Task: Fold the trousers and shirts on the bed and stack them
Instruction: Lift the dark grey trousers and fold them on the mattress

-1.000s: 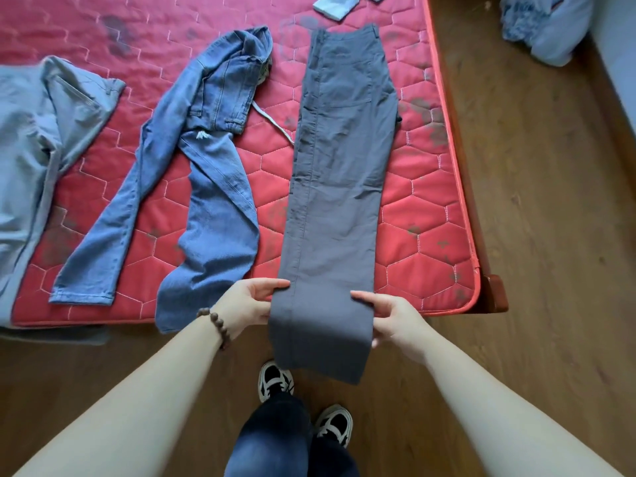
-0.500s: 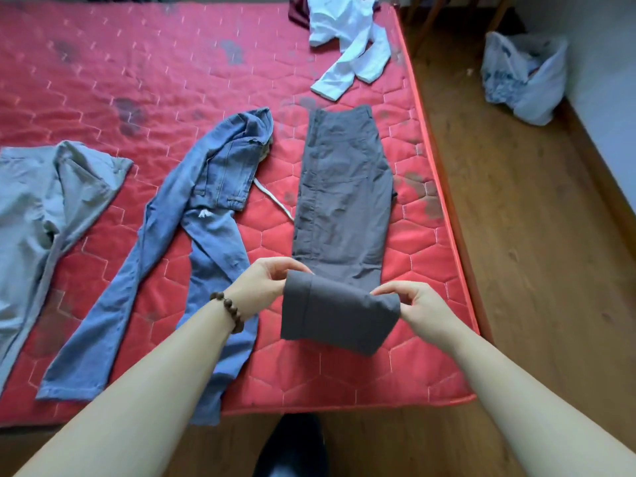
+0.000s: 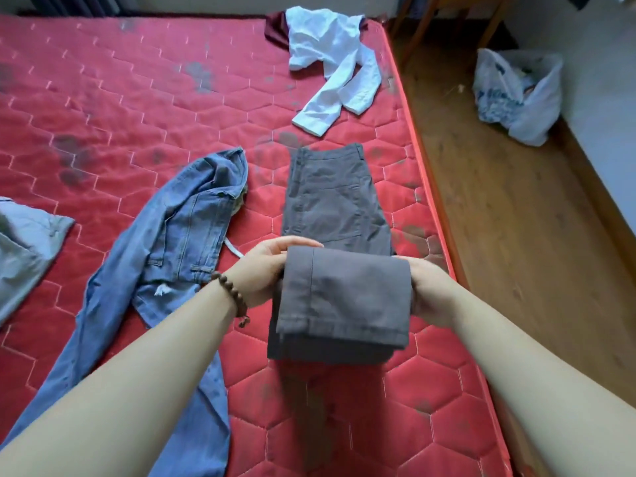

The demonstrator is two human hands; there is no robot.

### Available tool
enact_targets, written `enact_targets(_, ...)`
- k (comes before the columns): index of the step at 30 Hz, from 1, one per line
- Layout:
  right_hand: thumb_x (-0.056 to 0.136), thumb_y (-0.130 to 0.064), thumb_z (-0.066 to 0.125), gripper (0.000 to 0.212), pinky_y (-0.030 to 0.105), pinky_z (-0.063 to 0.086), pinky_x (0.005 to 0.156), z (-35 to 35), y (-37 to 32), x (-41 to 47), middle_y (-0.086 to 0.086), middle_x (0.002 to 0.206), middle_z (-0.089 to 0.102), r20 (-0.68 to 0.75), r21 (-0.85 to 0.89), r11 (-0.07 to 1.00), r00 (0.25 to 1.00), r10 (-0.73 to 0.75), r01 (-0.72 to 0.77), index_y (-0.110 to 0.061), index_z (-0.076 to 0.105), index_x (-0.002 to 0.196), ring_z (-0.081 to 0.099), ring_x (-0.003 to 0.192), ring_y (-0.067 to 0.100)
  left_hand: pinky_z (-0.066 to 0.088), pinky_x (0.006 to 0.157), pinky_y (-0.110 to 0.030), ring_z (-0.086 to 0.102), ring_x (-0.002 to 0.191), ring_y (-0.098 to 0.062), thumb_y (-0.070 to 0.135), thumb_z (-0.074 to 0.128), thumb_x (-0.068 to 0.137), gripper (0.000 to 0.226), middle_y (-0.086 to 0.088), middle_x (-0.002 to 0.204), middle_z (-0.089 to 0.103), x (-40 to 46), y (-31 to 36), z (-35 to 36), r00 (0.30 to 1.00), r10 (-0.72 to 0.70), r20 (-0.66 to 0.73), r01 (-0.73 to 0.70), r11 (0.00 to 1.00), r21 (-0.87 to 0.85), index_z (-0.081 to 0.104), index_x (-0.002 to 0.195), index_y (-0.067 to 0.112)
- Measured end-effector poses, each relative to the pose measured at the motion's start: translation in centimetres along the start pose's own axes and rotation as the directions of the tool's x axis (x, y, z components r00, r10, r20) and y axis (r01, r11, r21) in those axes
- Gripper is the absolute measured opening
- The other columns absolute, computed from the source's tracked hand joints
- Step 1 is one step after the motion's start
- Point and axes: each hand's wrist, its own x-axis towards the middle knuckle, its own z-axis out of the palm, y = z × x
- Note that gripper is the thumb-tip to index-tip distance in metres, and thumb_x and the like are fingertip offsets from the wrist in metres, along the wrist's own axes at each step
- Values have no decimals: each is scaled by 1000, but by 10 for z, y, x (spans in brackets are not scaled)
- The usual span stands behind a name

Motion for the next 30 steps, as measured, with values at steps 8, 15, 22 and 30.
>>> enact_targets(8, 95, -16, 55, 15, 22, 47, 51, -26, 25, 125, 7, 74, 53, -266, 16, 951, 915, 302, -309, -14, 56, 80, 46, 59, 18, 34, 58, -26, 38, 58, -13, 13, 58, 94, 20, -3, 73, 46, 121, -60, -34, 848, -328, -417, 428, 887, 173, 53, 114, 14)
enact_targets(15, 86, -18, 70, 18, 31, 47, 64, -36, 54, 176, 6, 80, 64, -528, -167, 982, 849, -15, -86, -7, 60, 98, 56, 66, 16, 42, 66, -32, 50, 65, -19, 20, 69, 86, 42, -4, 87, 62, 166, -95, -52, 818, -181, -546, 343, 916, 209, 57, 125, 9)
enact_targets(22, 88, 3, 61, 44, 27, 56, 78, -40, 16, 198, 4, 95, 73, -434, -136, 969, 867, -245, 206, -13, 55, 128, 70, 84, 9, 56, 76, -25, 69, 86, -16, 0, 69, 82, 17, -2, 91, 75, 195, -70, -47, 879, -36, -475, 101, 989, 112, 70, 98, 7)
enact_targets(30, 90, -13, 63, 31, 30, 50, 89, -43, -60, 250, 7, 115, 68, -378, -334, 900, 835, -400, 280, -17, 56, 121, 64, 100, 15, 54, 75, -37, 63, 75, -27, 9, 67, 87, 26, -12, 86, 67, 233, -16, -81, 833, 85, -546, -22, 992, 121, 63, 112, 4)
